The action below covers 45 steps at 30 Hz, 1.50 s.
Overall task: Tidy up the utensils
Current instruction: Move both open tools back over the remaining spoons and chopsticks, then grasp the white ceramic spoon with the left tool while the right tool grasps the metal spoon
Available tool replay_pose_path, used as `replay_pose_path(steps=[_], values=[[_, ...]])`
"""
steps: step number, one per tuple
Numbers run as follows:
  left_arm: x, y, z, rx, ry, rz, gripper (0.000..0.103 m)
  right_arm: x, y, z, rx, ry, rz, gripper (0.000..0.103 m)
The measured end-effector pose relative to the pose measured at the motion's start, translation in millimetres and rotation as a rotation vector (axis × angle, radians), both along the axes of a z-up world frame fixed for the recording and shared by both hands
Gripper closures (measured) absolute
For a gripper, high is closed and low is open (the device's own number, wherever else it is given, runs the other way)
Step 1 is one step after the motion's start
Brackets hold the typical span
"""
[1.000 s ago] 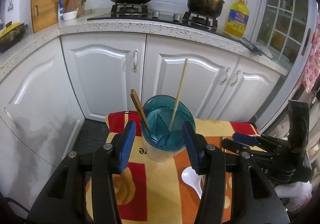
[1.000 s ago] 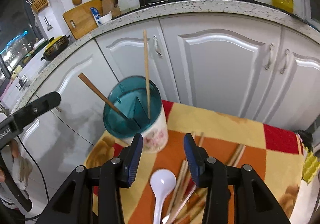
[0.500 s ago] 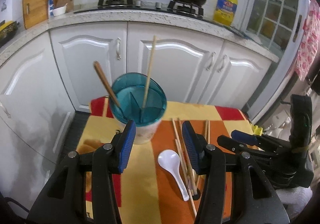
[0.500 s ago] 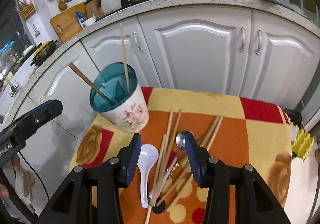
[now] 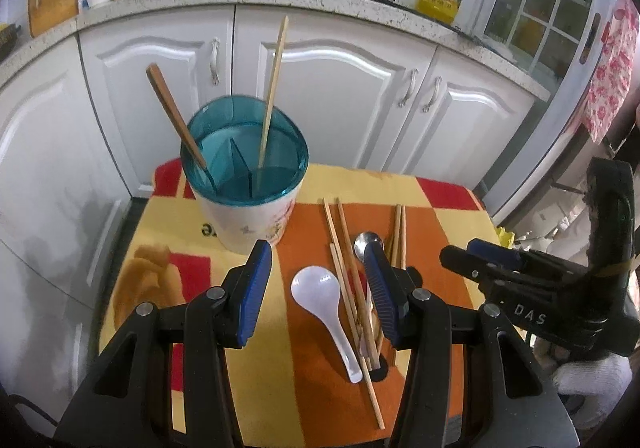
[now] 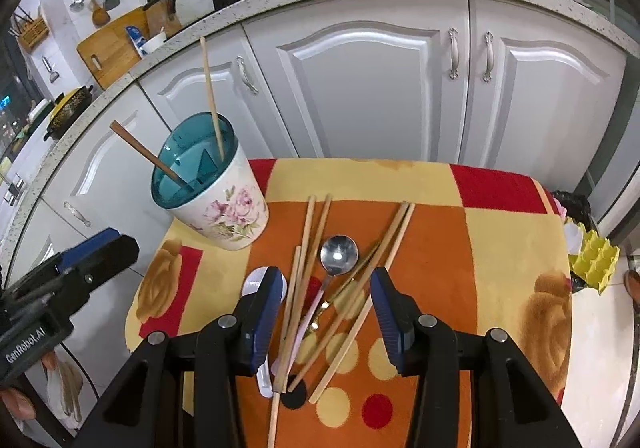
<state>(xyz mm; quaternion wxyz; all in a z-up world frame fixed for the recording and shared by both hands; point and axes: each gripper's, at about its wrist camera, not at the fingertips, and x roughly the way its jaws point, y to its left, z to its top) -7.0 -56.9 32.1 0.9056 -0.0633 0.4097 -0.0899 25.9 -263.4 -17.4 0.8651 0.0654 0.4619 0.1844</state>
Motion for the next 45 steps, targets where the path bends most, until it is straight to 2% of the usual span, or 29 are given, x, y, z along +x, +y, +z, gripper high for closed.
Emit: replay_pose_path(steps=[17,19,21,28,35,42,45], values=[[5,-10,-21,-0.007,0.077,-0.02,0.055,4,-8,-11,-0.007,0.03,-0.016,0.059],[6,-11,-24,-0.013,0.092,-0.022,0.045,6,-8,-14,-0.015,0.042,-0.013,0.059],[6,-11,-25,-0.025,0.095,-0.023,0.04,6,-9,-14,-0.017,0.042,-0.016,0.059],[8,-6,-38,-0.014,0.124,-0.013,0.039,7,-18,-20,0.0,0.05,-0.038,0.058],[16,10,-67,-0.043,0.186,0.01,0.039,14,-23,-35,-0.005,0.08,-0.057,0.058],[28,20,-97,-0.102,0.236,-0.001,0.04,28,-14,-60,0.029,0.111,0.011,0.058],[37,20,-106,-0.105,0.236,-0.029,0.04,39,-11,-68,0.062,0.114,0.046,0.065]])
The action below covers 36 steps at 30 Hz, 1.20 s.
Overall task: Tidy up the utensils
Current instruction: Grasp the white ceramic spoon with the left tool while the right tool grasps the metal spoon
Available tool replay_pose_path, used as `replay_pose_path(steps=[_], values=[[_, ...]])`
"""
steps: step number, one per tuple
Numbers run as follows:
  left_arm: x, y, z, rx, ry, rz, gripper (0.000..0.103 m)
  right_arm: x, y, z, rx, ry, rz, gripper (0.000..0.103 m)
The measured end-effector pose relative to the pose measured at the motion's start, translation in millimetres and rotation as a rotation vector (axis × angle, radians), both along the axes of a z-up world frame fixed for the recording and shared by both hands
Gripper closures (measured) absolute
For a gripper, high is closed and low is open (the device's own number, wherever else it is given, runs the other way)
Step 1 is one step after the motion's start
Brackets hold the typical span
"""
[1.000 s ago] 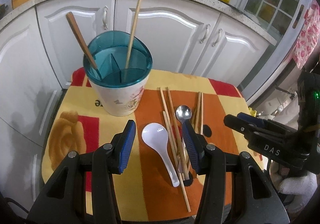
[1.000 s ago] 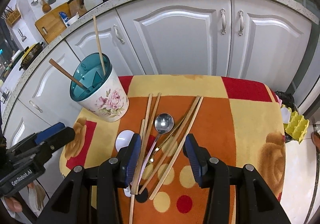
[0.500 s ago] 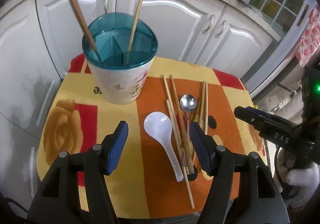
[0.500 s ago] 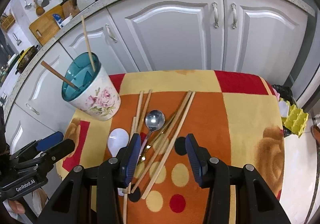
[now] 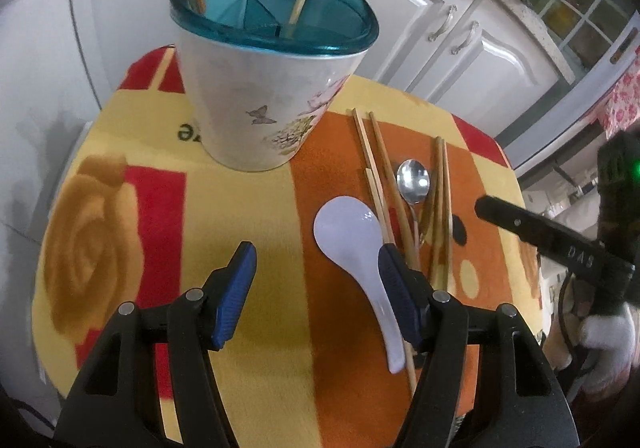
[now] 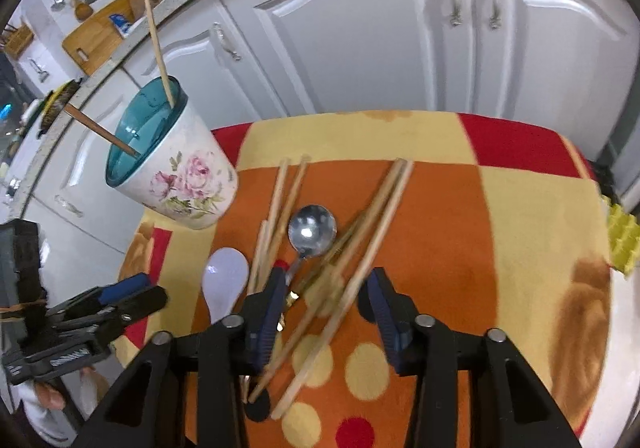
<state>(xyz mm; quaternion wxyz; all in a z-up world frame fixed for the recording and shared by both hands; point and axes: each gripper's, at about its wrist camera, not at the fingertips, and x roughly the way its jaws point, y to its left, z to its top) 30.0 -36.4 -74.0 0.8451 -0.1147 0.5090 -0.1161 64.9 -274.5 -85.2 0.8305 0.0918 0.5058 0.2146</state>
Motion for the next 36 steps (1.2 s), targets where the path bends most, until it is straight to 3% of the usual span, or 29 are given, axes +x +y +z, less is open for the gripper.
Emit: replay_pose_path(steps=[8,19,20,22,27,31,36], values=[[23,-4,-13,-0.007,-0.029,-0.084,0.04,37,16,-15,0.023,0.012,0.116,0.072],[41,-18,-29,0.005,-0.008,-0.178,0.041,80,27,-44,0.031,0.041,0.227,0.072],[43,-19,-30,0.002,-0.008,-0.185,0.045,81,27,-46,0.046,0.045,0.232,0.072],[45,-22,-31,0.013,-0.003,-0.197,0.065,82,29,-49,0.062,0.049,0.246,0.073],[45,-27,-31,0.058,-0.007,-0.223,0.087,78,40,-52,0.056,0.035,0.271,0.091],[39,-25,-29,0.065,-0.017,-0.228,0.094,72,40,-50,0.046,0.017,0.261,0.099],[25,-13,-17,0.035,-0.027,-0.208,0.099,57,31,-40,0.066,0.016,0.25,0.101]])
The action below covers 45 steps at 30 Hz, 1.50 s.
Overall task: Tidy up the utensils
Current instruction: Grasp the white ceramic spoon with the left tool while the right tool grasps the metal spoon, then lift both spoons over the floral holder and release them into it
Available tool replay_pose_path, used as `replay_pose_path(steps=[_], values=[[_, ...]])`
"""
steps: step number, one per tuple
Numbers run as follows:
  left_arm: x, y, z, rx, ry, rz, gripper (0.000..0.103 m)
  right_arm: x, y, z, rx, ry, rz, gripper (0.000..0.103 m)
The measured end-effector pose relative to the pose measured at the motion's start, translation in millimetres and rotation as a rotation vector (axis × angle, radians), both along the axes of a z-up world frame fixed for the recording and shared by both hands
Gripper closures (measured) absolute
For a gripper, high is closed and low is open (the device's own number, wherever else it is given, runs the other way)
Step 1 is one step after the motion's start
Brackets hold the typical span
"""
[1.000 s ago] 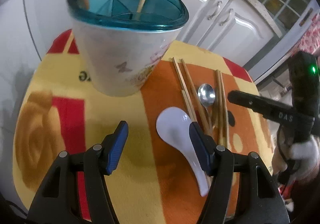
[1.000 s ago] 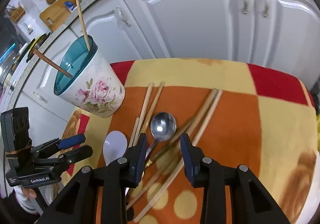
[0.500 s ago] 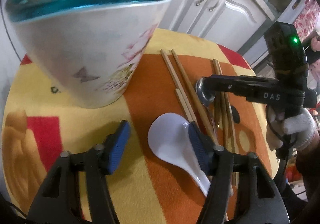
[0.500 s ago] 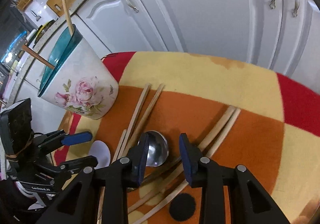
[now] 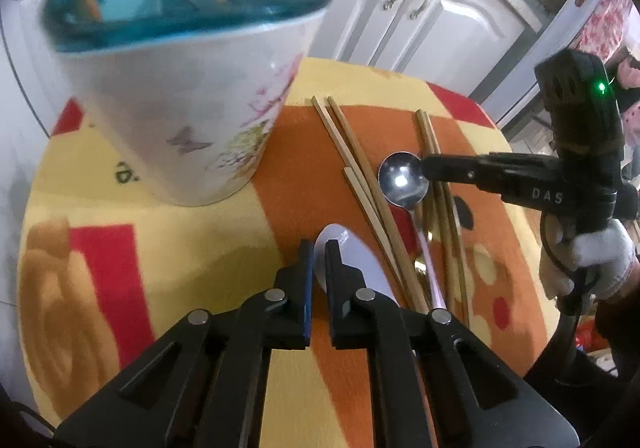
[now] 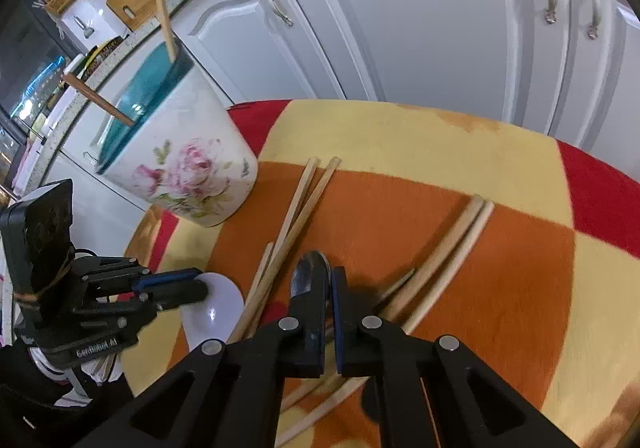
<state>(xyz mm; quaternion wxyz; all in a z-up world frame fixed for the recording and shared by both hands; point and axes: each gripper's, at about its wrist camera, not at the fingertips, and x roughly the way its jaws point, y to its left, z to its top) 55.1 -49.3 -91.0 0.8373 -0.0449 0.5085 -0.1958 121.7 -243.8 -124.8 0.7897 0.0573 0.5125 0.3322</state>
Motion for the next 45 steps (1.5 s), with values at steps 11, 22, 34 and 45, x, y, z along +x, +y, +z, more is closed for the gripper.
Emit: replay_pose_path(steps=[11,22,34,45], values=[[-20,17,-1,-0.018,0.032,0.038,0.1,-12,-10,16,-0.013,-0.045,-0.043,0.084],[-8,18,-14,-0.071,0.118,-0.053,0.061,14,4,-13,-0.007,0.015,0.12,0.076],[-12,6,-3,0.043,0.026,-0.087,0.099,-4,13,0,-0.015,-0.018,0.157,0.1],[-48,43,74,0.036,-0.191,0.071,0.102,-37,-20,69,0.0,-0.158,0.044,0.101]])
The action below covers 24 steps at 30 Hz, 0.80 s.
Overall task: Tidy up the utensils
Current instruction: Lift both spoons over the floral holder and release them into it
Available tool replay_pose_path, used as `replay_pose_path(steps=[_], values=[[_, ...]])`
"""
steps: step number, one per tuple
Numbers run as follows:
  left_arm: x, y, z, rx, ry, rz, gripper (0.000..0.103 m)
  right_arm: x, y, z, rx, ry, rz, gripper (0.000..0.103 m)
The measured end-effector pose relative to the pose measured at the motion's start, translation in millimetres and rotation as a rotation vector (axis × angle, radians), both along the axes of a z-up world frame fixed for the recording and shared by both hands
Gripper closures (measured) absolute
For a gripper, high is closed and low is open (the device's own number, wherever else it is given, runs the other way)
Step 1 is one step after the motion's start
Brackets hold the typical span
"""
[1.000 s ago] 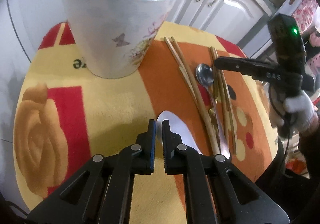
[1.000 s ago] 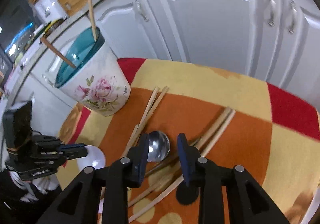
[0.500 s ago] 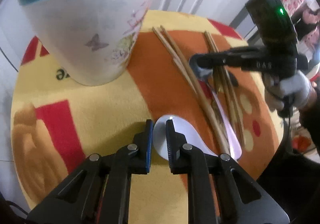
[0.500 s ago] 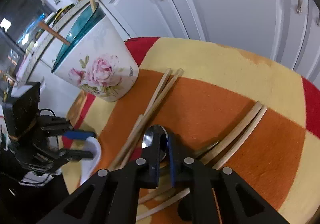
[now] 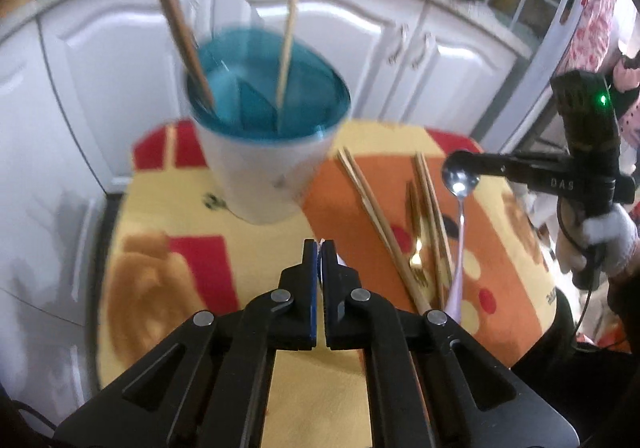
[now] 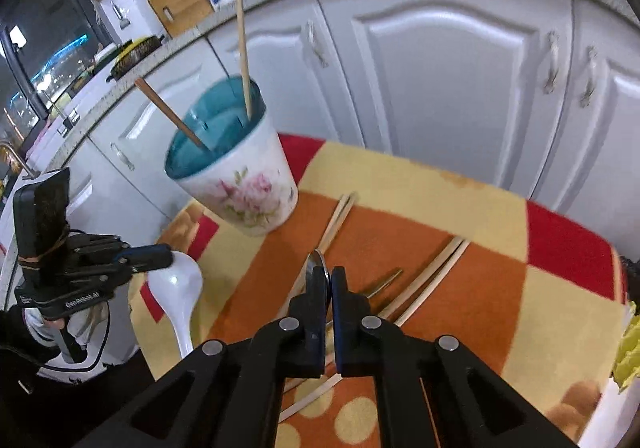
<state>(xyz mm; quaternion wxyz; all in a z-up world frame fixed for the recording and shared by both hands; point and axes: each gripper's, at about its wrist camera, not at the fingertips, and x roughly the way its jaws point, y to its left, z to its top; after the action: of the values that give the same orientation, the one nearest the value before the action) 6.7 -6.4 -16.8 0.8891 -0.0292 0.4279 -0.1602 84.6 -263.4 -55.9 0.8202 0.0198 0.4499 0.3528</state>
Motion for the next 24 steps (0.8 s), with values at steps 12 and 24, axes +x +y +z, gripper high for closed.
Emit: replay_pose_path(steps=[12,24], values=[[-10,36,88,0.02,-0.219,0.13,0.102,-14,5,69,0.083,-0.092,-0.052,0.101],[23,43,133,0.161,-0.427,0.318,0.102,27,42,137,0.11,-0.227,-0.144,0.101]])
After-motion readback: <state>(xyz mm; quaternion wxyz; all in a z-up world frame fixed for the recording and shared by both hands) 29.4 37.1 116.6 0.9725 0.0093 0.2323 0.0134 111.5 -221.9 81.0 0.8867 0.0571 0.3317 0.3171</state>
